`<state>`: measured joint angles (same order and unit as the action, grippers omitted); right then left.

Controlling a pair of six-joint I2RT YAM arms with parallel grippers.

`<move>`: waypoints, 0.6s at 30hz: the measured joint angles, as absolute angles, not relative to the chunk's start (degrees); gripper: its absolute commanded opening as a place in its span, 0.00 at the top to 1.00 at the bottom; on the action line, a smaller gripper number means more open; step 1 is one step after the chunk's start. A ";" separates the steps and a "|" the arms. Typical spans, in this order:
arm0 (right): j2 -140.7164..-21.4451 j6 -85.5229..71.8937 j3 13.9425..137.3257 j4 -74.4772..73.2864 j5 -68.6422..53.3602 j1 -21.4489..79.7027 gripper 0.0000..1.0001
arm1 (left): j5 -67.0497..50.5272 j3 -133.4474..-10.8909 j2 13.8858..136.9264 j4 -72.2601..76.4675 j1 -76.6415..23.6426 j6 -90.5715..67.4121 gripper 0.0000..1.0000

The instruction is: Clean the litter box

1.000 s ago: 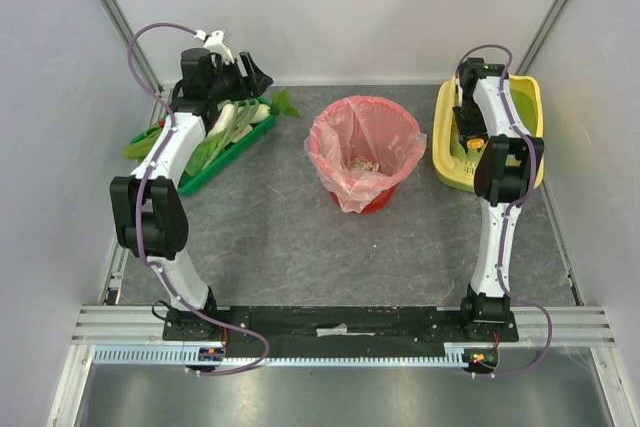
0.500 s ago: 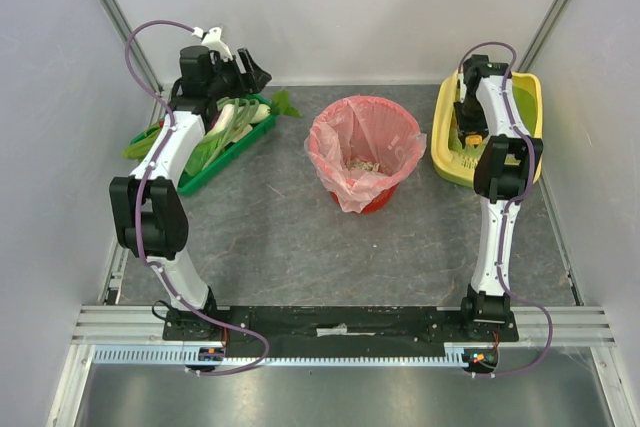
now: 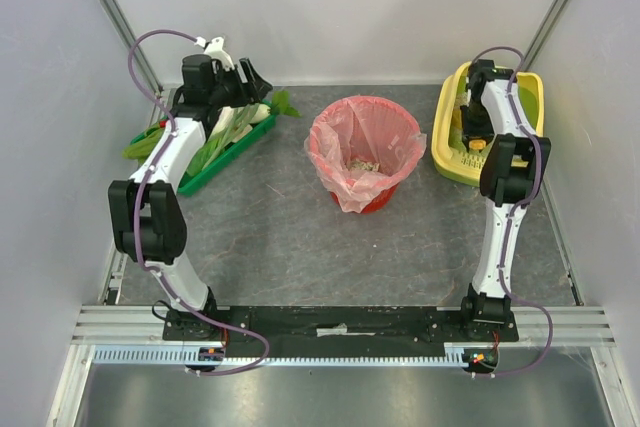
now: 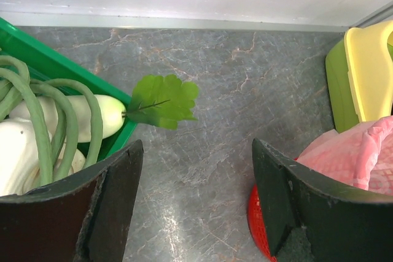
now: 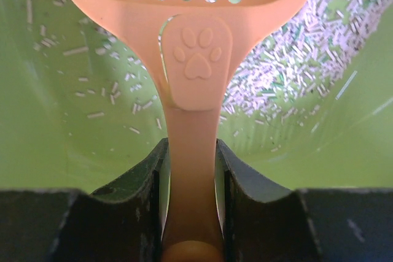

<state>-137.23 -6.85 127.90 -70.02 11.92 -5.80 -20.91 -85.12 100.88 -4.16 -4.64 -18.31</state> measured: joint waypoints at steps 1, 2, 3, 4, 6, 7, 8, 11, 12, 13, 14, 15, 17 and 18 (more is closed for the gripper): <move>-136.42 -7.05 126.85 -69.95 12.16 -5.93 1.00 | -20.91 -84.82 100.64 -4.16 -4.64 -18.33 0.22; -135.68 -7.18 126.06 -70.02 12.40 -6.07 1.00 | -20.97 -84.51 100.38 -4.16 -4.64 -18.35 0.22; -135.00 -7.38 125.60 -70.11 12.58 -6.17 1.00 | -21.02 -84.23 100.09 -4.19 -4.62 -18.35 0.22; -134.26 -7.55 125.23 -70.08 12.71 -6.22 1.00 | -21.06 -84.01 99.88 -4.16 -4.64 -18.35 0.22; -132.73 -7.81 124.90 -70.08 13.30 -6.35 1.00 | -21.23 -83.96 99.70 -4.12 -4.64 -18.35 0.22; -132.22 -7.92 124.90 -70.06 13.54 -6.35 1.00 | -21.34 -83.96 99.68 -4.12 -4.64 -18.33 0.22; -131.68 -8.01 124.90 -70.00 13.87 -6.33 1.00 | -21.47 -83.96 99.68 -4.14 -4.64 -18.33 0.22; -130.76 -8.54 124.90 -69.08 14.13 -6.35 1.00 | -21.67 -83.96 99.68 -4.16 -4.64 -18.31 0.22; -130.74 -8.88 124.90 -68.66 14.00 -6.46 1.00 | -21.80 -83.96 99.68 -4.16 -4.64 -18.31 0.22; -130.74 -9.26 124.90 -68.18 13.74 -6.46 1.00 | -22.09 -83.96 99.68 -4.16 -4.64 -18.31 0.22; -130.74 -9.74 124.86 -67.68 13.19 -6.59 1.00 | -22.22 -83.96 99.68 -4.19 -4.64 -18.31 0.22; -130.74 -10.15 124.81 -67.40 12.69 -6.76 1.00 | -22.41 -83.96 99.68 -4.19 -4.64 -18.28 0.22; -130.74 -11.18 124.73 -66.30 10.79 -7.51 1.00 | -22.57 -83.96 99.61 -4.16 -4.64 -18.26 0.22; -130.74 -11.62 124.53 -65.73 9.96 -7.94 1.00 | -22.57 -83.96 99.59 -4.19 -4.64 -18.24 0.22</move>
<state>-130.74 -11.62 124.53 -65.73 9.96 -7.94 -22.57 -83.96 99.59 -4.19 -4.64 -18.24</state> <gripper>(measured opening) 0.389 0.779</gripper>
